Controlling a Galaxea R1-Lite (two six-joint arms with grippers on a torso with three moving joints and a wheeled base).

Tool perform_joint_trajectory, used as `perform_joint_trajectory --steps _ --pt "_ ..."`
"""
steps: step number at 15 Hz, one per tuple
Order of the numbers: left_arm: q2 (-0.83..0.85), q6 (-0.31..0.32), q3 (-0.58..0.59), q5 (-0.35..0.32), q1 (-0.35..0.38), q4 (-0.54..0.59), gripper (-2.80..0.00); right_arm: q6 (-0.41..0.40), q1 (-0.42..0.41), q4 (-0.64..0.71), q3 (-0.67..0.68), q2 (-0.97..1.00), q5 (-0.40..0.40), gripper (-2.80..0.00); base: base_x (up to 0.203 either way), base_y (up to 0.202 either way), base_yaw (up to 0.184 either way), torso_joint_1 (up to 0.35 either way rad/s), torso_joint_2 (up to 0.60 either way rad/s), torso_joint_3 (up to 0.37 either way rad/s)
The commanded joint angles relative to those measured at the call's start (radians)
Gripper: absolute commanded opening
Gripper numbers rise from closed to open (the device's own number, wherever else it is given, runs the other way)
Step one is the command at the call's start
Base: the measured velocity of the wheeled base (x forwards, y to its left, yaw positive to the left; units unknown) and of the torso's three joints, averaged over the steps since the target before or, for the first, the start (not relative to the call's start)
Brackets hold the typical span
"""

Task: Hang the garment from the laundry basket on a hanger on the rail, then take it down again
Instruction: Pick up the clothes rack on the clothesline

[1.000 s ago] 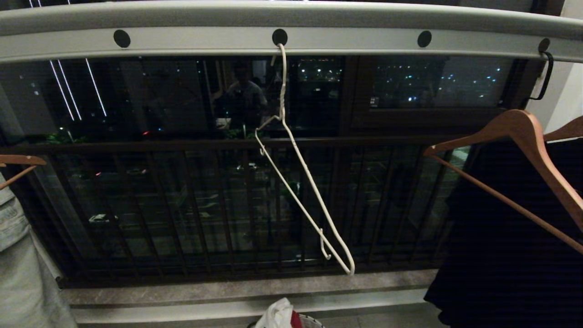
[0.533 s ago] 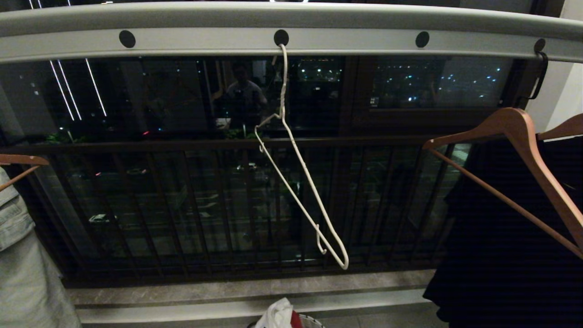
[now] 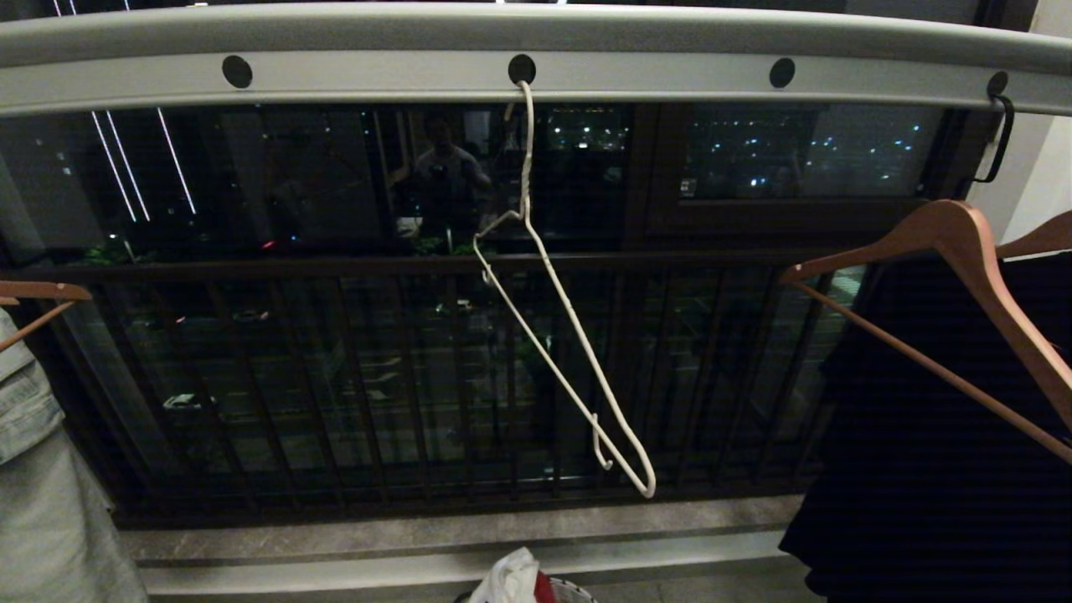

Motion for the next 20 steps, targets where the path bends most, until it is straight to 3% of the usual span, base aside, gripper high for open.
perform_joint_trajectory --steps 1,4,6,10,14,20 --pt "0.001 0.000 0.000 -0.001 0.000 0.000 -2.80 0.017 0.000 0.004 -0.123 0.215 0.082 -2.80 0.000 0.000 0.000 0.000 0.00 0.000" --pt "0.001 0.000 0.000 -0.001 0.000 0.000 -2.80 0.035 0.002 0.007 -0.304 0.413 0.241 -2.80 0.000 0.000 0.000 0.000 0.00 0.000" --pt "0.001 0.000 0.000 -0.001 0.000 0.000 -2.80 0.043 0.019 0.008 -0.401 0.533 0.305 -2.80 0.000 0.000 0.000 0.000 0.00 0.000" --pt "0.001 0.000 0.000 -0.001 0.000 0.000 -2.80 0.132 0.257 0.044 -0.652 0.771 0.319 -2.80 0.000 0.000 0.000 0.000 0.00 0.000" --pt "0.001 0.000 0.000 -0.001 0.000 0.000 -2.80 0.167 0.482 0.035 -0.725 0.906 0.198 -2.80 0.000 0.000 0.000 0.000 0.00 0.000" --pt "0.001 0.000 0.000 0.000 0.000 0.000 -2.80 0.209 0.867 0.001 -0.856 1.090 -0.101 -2.80 0.000 0.000 0.000 0.000 0.00 0.000"
